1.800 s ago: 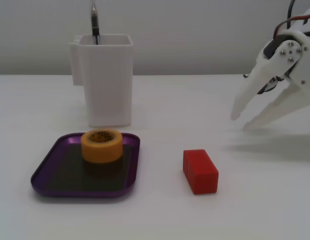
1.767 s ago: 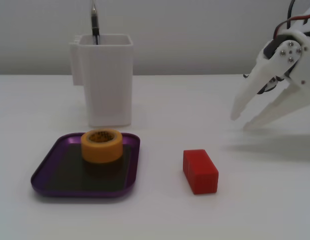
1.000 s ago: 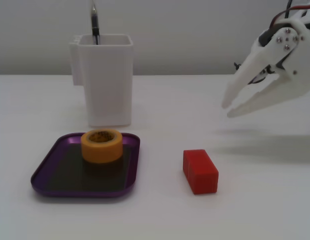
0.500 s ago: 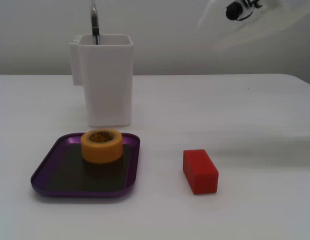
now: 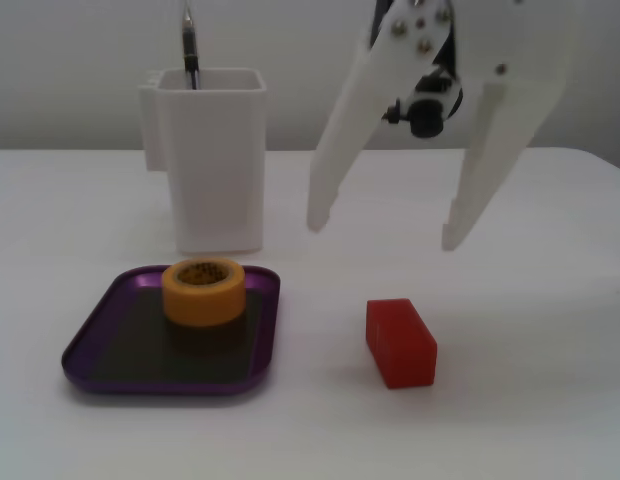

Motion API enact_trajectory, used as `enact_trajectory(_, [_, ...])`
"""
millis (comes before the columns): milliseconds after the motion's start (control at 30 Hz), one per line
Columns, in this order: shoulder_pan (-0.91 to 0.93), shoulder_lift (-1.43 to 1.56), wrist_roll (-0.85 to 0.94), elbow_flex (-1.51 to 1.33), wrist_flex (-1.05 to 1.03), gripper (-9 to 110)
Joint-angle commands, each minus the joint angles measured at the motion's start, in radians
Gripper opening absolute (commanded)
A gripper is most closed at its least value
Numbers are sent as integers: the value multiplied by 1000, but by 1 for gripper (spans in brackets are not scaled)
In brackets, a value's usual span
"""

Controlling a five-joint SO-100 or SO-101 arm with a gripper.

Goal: Pick up the red cube and place it in the box.

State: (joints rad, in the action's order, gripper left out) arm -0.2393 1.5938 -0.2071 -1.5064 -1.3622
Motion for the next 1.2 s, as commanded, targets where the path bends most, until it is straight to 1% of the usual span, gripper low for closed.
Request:
enact_trajectory(0, [0,-84,-12,49,-12,29])
enact_trajectory(433, [2,-242,-14,46,44,29])
enact_trajectory(633, [55,-313,-12,46,64,28])
enact_trajectory(700, [61,-330,-3,46,67,25])
enact_trajectory(767, [58,-337,-2,46,77,18])
enact_trajectory(900, [54,-328,-8,46,87,-1])
enact_trajectory(1067, [46,-313,-3,61,54,-1])
enact_trajectory(1167, [46,-222,5,78,32,-1])
